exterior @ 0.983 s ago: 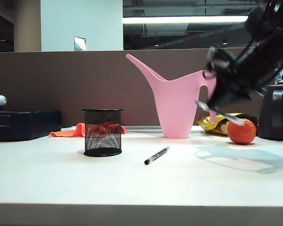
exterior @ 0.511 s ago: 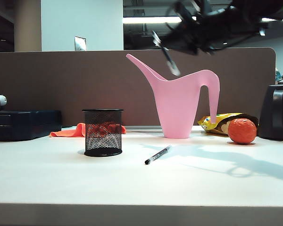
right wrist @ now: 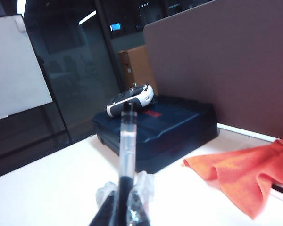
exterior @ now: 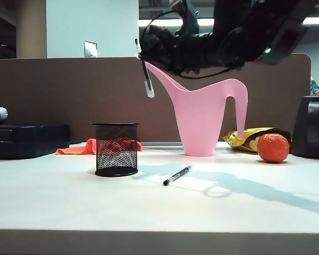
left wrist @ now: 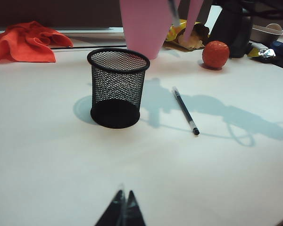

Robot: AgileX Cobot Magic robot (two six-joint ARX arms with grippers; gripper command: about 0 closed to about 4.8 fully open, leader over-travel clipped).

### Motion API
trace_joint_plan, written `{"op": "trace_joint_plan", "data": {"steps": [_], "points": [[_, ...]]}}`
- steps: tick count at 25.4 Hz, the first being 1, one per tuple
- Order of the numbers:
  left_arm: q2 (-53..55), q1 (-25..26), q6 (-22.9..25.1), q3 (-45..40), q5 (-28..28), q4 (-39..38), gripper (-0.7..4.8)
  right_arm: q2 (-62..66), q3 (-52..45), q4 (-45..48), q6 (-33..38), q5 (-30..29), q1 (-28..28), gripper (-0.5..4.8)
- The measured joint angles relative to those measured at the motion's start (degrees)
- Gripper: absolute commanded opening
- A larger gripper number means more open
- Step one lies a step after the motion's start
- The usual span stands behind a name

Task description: Pick up a few water-based pens and put them in the pen basket.

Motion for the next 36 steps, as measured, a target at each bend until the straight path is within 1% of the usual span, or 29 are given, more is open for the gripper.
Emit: {"op": "trace_joint_plan", "data": {"steps": [7,9,14,17,20,21,22,24,25,26,30,34,36], "points": [[-0.02,0.0,0.0,0.0,0.0,-0.07,-0.04,4.94,5.7,0.57,2.84,0.72,1.03,-0.06],[-0.02,0.0,0.0,0.0,0.02,-0.07,-0.04,7.34,7.85,0.81,3.04,0.83,2.21,-0.06],[0.0,0.0,0.0,0.0,0.02,-0.09,-0.04,10.08,9.03,0.61,3.13,1.42,3.65,-0.06],[-0.02,0.0,0.0,0.0,0.0,-0.09,-0.04,10.21,9.03,-1.18,3.1,2.58,3.8,-0.06],[-0.02,0.0,0.0,0.0,0.0,-0.09,-0.04,10.23,9.03,-4.98,2.97,4.7,3.67,-0.04],[-0.02,0.0,0.0,0.0,0.0,-0.09,-0.04,10.23,9.03,-5.29,2.93,4.96,3.61,0.08],[-0.02,0.0,0.0,0.0,0.0,-0.09,-0.04,10.23,9.03,-5.25,2.93,5.01,3.63,0.33],[-0.02,0.0,0.0,0.0,0.0,-0.09,-0.04,10.23,9.03,-5.22,2.89,4.98,3.67,1.02],[-0.02,0.0,0.0,0.0,0.0,-0.11,-0.04,10.23,9.03,-5.25,2.89,4.94,3.69,1.23],[-0.02,0.0,0.0,0.0,0.0,-0.09,-0.04,10.23,9.03,-5.22,2.91,4.94,3.69,1.27],[-0.02,0.0,0.0,0.0,0.0,-0.09,-0.04,10.23,9.03,-5.22,2.91,4.09,3.72,1.26],[-0.02,0.0,0.0,0.0,0.0,-0.09,-0.04,9.94,9.03,-5.29,2.99,1.6,3.72,0.44],[0.0,0.0,0.0,0.0,0.0,-0.09,-0.04,9.07,9.03,-5.73,3.04,0.66,3.69,0.4]]}}
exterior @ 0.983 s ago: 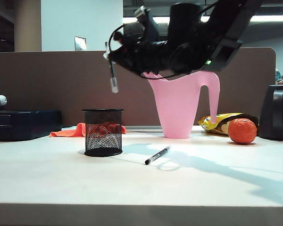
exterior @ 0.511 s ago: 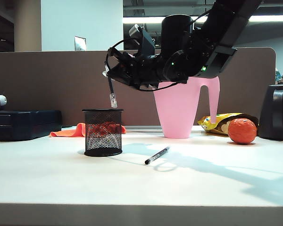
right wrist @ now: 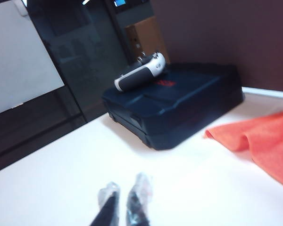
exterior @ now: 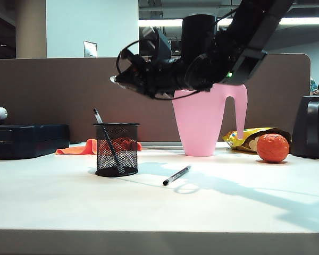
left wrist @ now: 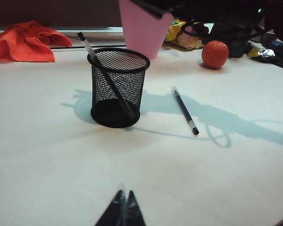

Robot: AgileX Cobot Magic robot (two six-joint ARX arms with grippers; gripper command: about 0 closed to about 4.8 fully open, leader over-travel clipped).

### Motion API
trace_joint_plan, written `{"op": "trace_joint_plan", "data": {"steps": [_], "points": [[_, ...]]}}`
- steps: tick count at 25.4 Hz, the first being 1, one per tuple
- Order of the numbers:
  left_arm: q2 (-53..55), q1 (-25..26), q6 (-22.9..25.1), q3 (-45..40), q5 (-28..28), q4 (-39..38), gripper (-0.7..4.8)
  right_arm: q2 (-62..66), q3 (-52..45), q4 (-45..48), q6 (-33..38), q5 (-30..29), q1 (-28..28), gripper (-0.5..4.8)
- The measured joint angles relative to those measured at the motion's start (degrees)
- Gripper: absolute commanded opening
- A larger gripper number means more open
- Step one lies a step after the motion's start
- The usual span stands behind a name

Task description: Pick up a few water-based pens and put them in the pen basket.

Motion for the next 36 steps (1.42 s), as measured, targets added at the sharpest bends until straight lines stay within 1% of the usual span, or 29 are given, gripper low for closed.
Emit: {"op": "trace_joint_plan", "data": {"steps": [2,4,6,9,10,12,14,15,18,21,23,25,30,32,36], "points": [[0.0,0.0,0.0,0.0,0.0,0.0,-0.04,-1.51,0.0,-1.22,0.04,-0.02,0.0,0.41],[0.0,0.0,0.0,0.0,0.0,0.0,-0.04,-3.74,0.0,-4.85,0.09,0.72,-0.02,0.42],[0.0,0.0,-0.02,0.0,0.0,0.0,-0.04,-6.27,0.02,-10.16,0.07,2.95,-0.04,0.45],[-0.02,0.0,-0.02,0.0,0.0,0.0,-0.04,-12.09,0.02,-26.91,0.07,10.54,-0.33,0.45],[0.0,0.0,0.0,0.0,0.0,0.0,-0.04,-14.01,0.02,-33.88,0.04,15.04,-0.33,0.45],[0.0,0.0,-0.02,0.0,0.0,-0.02,-0.04,-15.91,0.04,-41.33,0.04,20.96,-0.37,0.46],[0.0,0.0,0.0,0.0,0.0,0.0,-0.04,-17.03,0.04,-47.58,0.04,25.75,-0.39,0.79],[0.0,0.0,0.0,0.0,0.0,-0.02,-0.04,-17.2,0.07,-49.94,0.02,27.17,-0.42,1.13],[0.0,0.0,0.0,0.0,0.0,0.0,-0.04,-16.92,0.02,-56.94,0.04,28.48,-0.46,1.87],[-0.02,0.0,0.0,0.0,0.0,0.0,-0.04,-15.98,0.02,-60.83,0.02,28.61,-0.33,2.36],[0.0,0.0,-0.02,0.0,0.0,-0.02,-0.04,-14.49,0.02,-63.01,0.07,29.27,-0.13,2.41],[0.0,0.0,0.0,0.0,0.0,-0.02,-0.04,-13.42,0.02,-64.28,0.02,29.77,-0.11,2.72],[0.0,0.0,0.0,0.0,0.0,0.0,-0.04,-10.01,0.02,-65.75,0.02,30.93,-0.13,2.77],[0.0,0.0,-0.02,0.0,0.0,-0.02,-0.04,-8.85,0.02,-66.53,0.04,30.95,-0.11,2.86],[0.0,0.0,-0.02,0.0,0.0,-0.02,-0.04,-6.91,0.02,-67.19,0.04,30.95,-0.11,2.86]]}}
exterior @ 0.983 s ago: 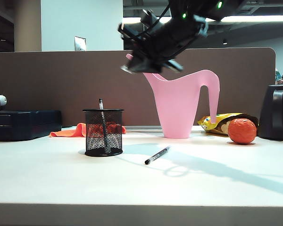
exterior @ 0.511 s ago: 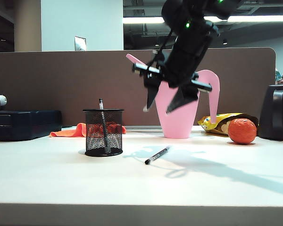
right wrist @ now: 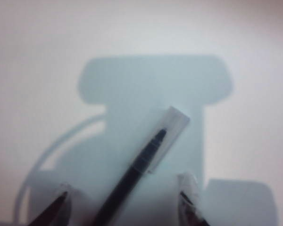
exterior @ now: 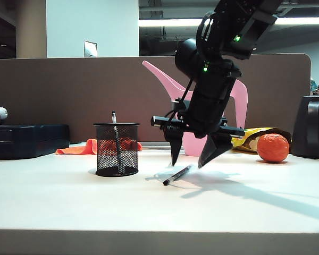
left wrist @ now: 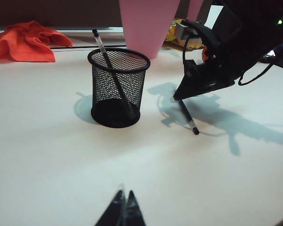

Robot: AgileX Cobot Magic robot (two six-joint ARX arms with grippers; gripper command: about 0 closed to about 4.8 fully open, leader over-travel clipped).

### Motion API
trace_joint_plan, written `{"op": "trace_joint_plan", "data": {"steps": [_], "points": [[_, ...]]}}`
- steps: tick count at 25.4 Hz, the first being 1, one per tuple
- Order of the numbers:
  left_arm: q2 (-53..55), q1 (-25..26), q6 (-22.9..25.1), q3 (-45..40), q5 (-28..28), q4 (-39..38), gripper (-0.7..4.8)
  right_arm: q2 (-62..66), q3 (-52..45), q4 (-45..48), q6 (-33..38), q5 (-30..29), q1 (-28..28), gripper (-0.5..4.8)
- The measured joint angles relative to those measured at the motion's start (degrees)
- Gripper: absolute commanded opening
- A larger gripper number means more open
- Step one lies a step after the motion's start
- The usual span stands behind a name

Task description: Pick up a few water-based pens and put them in the pen basket.

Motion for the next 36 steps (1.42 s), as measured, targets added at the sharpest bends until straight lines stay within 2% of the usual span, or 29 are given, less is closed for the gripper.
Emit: {"op": "trace_joint_plan", "data": {"steps": [9,10,13,19,36], "points": [[0.0,0.0,0.0,0.0,0.0,0.0,-0.04,1.05,0.15,-0.35,0.0,0.04,0.0,2.84],[0.0,0.0,0.02,0.0,0.0,0.0,-0.04,1.14,0.2,-0.35,0.0,0.09,0.0,2.7],[0.0,0.0,0.0,0.0,0.0,0.0,-0.04,1.46,0.37,-0.37,0.0,0.35,0.02,1.51],[0.0,0.0,0.02,0.0,0.0,0.0,-0.04,1.57,0.48,-0.98,0.02,0.35,0.0,-0.08],[-0.02,0.0,0.02,0.0,0.0,0.0,-0.04,-1.99,-0.13,0.26,-0.96,-3.93,-0.17,-0.09]]}}
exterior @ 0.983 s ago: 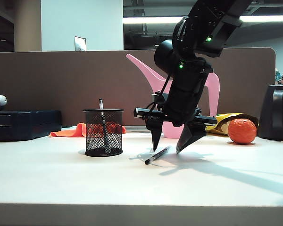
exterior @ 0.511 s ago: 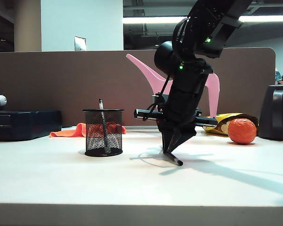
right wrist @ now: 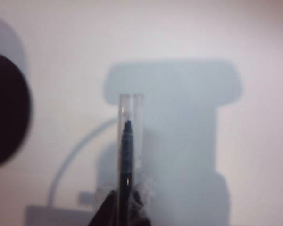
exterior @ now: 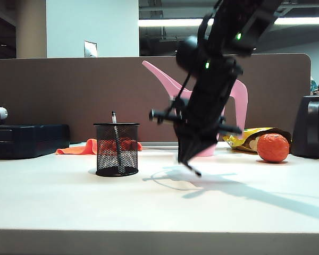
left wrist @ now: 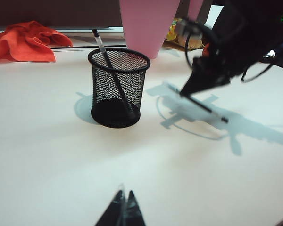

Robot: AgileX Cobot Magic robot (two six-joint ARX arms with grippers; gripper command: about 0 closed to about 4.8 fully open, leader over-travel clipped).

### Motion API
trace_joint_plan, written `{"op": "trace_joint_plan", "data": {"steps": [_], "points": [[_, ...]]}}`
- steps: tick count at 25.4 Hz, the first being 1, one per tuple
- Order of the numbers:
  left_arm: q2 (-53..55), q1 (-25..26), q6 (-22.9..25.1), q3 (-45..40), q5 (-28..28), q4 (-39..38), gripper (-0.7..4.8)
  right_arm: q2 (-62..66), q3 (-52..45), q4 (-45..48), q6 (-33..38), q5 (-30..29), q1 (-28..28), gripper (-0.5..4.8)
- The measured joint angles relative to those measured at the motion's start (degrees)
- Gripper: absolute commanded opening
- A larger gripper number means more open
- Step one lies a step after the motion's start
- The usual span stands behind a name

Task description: Pick up a few water-based pens and put them in the pen basket.

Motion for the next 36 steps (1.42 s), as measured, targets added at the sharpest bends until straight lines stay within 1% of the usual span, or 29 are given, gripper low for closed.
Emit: {"op": "trace_joint_plan", "data": {"steps": [2,4,7,10,17,19,22,24,28,33,36], "points": [[0.0,-0.02,0.0,0.0,0.0,0.0,-0.04,-3.1,0.37,4.13,-1.95,-0.04,0.0,-0.09],[0.0,0.0,-0.02,0.0,0.0,0.0,-0.04,-4.24,0.35,6.84,-2.45,-1.03,0.0,-0.09],[0.0,0.0,0.0,0.0,0.0,0.0,-0.04,-5.31,0.33,13.55,-2.71,-5.11,-0.02,-0.09],[0.0,-0.02,0.0,0.0,0.0,0.0,-0.04,-5.35,0.33,23.12,-2.73,-10.21,0.22,-0.09],[0.0,0.0,0.0,0.0,0.0,0.0,-0.04,-4.9,0.15,36.59,-3.19,-14.34,0.2,-0.09],[0.0,0.0,0.0,0.0,0.0,0.0,-0.04,-3.78,0.15,42.88,-3.32,-17.2,0.17,-0.09],[0.0,-0.02,0.0,0.0,0.0,0.0,-0.04,-1.64,0.17,49.99,-3.32,-20.57,0.26,-0.09],[0.0,-0.02,0.0,0.0,0.0,0.0,-0.04,0.42,0.17,52.87,-3.3,-21.97,0.28,-0.09],[0.0,-0.02,0.0,0.0,0.0,0.0,-0.04,4.28,0.15,55.39,-3.23,-22.67,0.24,-0.09],[0.0,-0.02,-0.02,0.0,0.0,0.0,-0.04,7.58,0.15,61.48,-2.23,-23.89,0.52,-0.09],[0.0,-0.02,0.0,0.0,0.0,0.0,-0.04,8.55,0.15,62.07,-2.01,-23.8,0.92,-0.09]]}}
